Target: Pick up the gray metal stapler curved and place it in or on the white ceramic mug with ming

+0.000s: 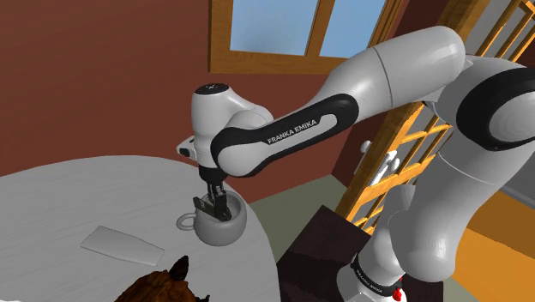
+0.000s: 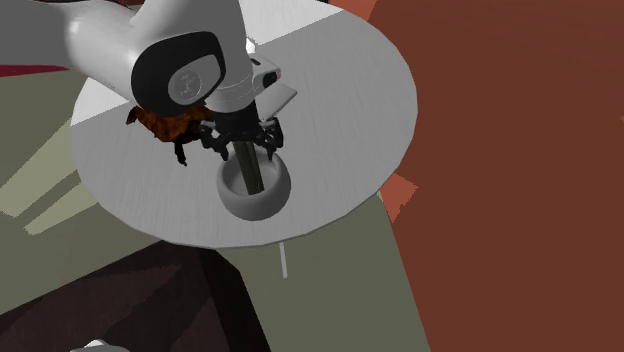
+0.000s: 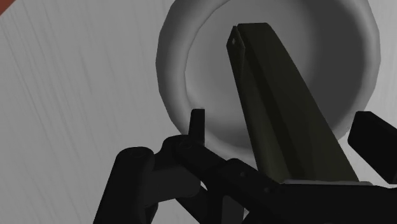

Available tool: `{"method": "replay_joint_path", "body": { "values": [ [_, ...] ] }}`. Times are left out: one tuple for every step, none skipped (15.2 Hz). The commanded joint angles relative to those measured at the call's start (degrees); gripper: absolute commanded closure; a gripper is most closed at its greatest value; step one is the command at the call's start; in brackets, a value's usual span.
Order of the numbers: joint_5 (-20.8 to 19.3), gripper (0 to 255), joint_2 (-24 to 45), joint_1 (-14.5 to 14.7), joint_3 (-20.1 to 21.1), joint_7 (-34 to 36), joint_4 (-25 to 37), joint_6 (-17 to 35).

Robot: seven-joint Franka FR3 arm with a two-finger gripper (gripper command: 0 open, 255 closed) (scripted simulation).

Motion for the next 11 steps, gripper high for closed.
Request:
{"method": "replay_joint_path", "body": {
  "values": [
    [0.2, 0, -1.1, 0.0, 0.0, -0.2, 1.9, -3.0],
    [0.4, 0, -1.8, 0.0, 0.0, -0.3, 3.1, -4.9],
    [0.5, 0, -2.3, 0.0, 0.0, -0.4, 4.1, -6.4],
    [0.5, 0, -2.3, 0.0, 0.0, -0.4, 4.1, -6.4],
    [0.5, 0, -2.3, 0.0, 0.0, -0.4, 4.1, -6.4],
    [0.5, 0, -2.3, 0.0, 0.0, -0.4, 4.1, -6.4],
    [0.5, 0, -2.3, 0.0, 0.0, -0.4, 4.1, -6.4],
    [0.5, 0, -2.3, 0.0, 0.0, -0.4, 4.1, -6.4],
    [0.5, 0, -2.3, 0.0, 0.0, -0.4, 4.1, -6.4],
    [0.5, 0, -2.3, 0.0, 0.0, -0.4, 4.1, -6.4],
    [0.5, 0, -2.3, 0.0, 0.0, -0.4, 4.1, -6.4]
  ]
}}
